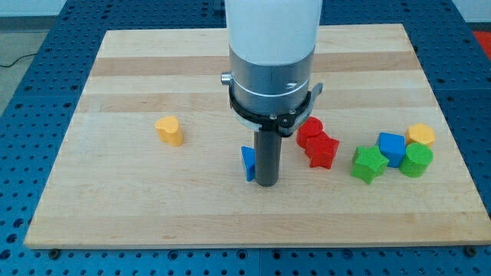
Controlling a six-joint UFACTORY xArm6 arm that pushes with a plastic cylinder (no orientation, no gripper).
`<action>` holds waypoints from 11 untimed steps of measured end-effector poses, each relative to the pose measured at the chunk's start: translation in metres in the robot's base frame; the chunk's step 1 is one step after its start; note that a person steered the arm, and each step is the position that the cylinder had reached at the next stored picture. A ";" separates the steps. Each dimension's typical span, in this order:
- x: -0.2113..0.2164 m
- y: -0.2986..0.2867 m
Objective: Push the blue triangle into yellow heart
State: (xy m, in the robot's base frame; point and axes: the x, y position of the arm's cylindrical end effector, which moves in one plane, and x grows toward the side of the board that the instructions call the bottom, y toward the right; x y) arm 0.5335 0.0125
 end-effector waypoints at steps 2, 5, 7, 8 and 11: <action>-0.019 -0.025; -0.043 -0.040; -0.043 -0.077; -0.043 -0.079; -0.040 -0.111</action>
State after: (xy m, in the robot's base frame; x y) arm 0.4930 -0.0982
